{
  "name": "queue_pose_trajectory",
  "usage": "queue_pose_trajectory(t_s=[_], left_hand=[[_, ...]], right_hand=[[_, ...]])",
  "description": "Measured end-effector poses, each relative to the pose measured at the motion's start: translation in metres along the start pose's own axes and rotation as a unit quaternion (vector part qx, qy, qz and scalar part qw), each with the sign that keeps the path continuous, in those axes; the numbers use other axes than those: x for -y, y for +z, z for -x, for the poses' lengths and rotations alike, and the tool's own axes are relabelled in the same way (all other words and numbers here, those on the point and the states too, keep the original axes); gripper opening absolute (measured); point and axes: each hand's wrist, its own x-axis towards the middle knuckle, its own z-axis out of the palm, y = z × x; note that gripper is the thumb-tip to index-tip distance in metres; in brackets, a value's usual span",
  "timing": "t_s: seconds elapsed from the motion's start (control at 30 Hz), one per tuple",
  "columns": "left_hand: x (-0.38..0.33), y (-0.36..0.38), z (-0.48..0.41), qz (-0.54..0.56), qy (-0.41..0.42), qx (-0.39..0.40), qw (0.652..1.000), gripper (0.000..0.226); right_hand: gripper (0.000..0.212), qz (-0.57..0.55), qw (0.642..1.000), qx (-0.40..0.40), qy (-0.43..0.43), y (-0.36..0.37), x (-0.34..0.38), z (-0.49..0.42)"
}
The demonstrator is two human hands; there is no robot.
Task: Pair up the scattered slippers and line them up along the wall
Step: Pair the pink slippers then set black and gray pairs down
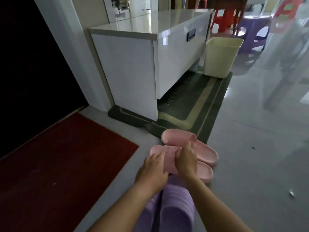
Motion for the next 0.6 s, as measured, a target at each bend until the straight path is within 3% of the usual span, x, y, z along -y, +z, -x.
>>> queue_pose_trajectory(t_s=[0.17, 0.37, 0.47, 0.6], left_hand=[[0.042, -0.021, 0.048, 0.005, -0.03, -0.024, 0.999, 0.065], [0.166, -0.057, 0.219, 0.047, -0.195, -0.051, 0.978, 0.067], [0.235, -0.078, 0.345, 0.074, -0.329, -0.097, 0.936, 0.066], [0.297, -0.091, 0.519, 0.076, -0.467, -0.158, 0.867, 0.062]], right_hand=[[0.036, -0.092, 0.987, 0.092, -0.097, 0.05, 0.04, 0.058], [0.04, -0.088, 0.943, 0.258, -0.19, 0.109, 0.092, 0.16], [0.046, -0.022, 0.894, 0.368, -0.256, 0.138, 0.122, 0.226], [0.062, 0.113, 0.761, 0.532, -0.353, 0.168, 0.166, 0.332]])
